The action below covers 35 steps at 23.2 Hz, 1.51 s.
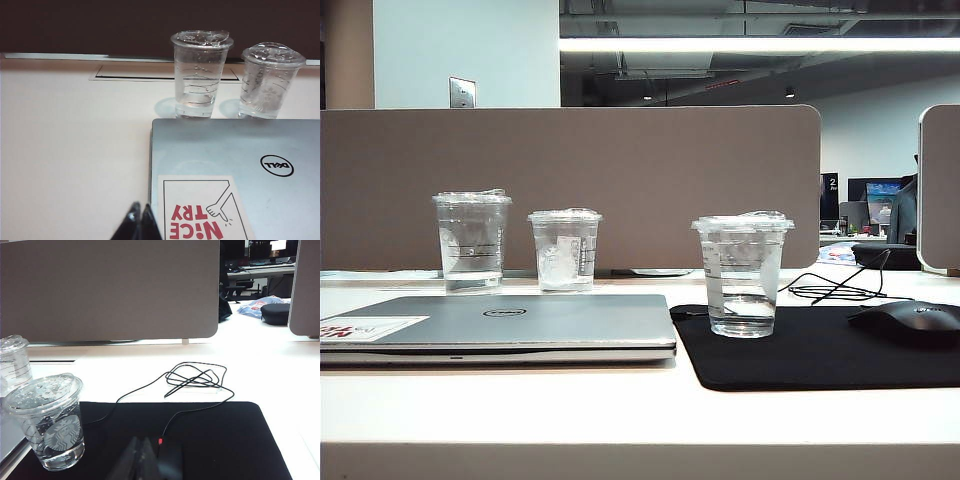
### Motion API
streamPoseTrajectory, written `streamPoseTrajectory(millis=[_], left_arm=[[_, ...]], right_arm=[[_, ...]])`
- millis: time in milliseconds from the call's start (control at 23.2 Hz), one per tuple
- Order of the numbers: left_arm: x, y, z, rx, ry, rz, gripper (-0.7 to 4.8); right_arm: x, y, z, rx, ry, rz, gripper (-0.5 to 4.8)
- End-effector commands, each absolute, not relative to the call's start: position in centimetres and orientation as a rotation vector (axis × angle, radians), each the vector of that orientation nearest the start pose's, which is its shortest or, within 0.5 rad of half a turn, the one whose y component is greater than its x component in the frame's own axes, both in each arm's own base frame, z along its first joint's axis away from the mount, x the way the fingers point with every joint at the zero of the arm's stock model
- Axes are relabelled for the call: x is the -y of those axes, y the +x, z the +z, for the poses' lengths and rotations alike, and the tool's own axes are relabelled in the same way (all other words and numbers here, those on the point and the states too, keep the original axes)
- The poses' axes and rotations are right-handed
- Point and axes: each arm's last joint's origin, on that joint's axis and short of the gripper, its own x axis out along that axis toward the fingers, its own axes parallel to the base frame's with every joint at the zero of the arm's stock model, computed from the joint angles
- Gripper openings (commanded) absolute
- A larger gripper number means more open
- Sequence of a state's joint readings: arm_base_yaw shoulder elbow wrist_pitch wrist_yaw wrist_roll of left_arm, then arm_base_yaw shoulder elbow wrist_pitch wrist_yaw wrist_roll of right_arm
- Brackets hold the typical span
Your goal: Pick up the coffee cup on the right and place it on the right side of the laptop.
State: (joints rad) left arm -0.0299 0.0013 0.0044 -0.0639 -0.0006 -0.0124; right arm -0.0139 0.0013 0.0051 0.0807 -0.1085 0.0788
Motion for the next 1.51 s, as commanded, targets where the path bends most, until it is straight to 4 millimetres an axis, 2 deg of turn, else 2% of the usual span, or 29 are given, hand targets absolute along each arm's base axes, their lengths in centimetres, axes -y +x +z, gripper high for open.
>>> streamPoseTrajectory(millis=[43, 301, 689, 1507], left_arm=[[0.28, 9.72, 16.1, -0.045, -0.008, -0.03, -0.05], [0.28, 9.72, 16.1, -0.045, -0.008, -0.03, -0.05], [0.28, 9.72, 16.1, -0.045, -0.008, -0.03, -0.05], [0.28, 9.72, 16.1, -0.045, -0.008, -0.03, -0.05]], right_arm=[[-0.17, 9.7, 17.36, 0.099, 0.073, 0.094, -0.05], [0.21, 9.71, 17.37, 0.105, 0.08, -0.037, -0.05], [0.19, 9.71, 17.36, 0.105, 0.112, -0.028, -0.05], [0.05, 9.72, 17.24, 0.09, 0.066, 0.003, -0.05]])
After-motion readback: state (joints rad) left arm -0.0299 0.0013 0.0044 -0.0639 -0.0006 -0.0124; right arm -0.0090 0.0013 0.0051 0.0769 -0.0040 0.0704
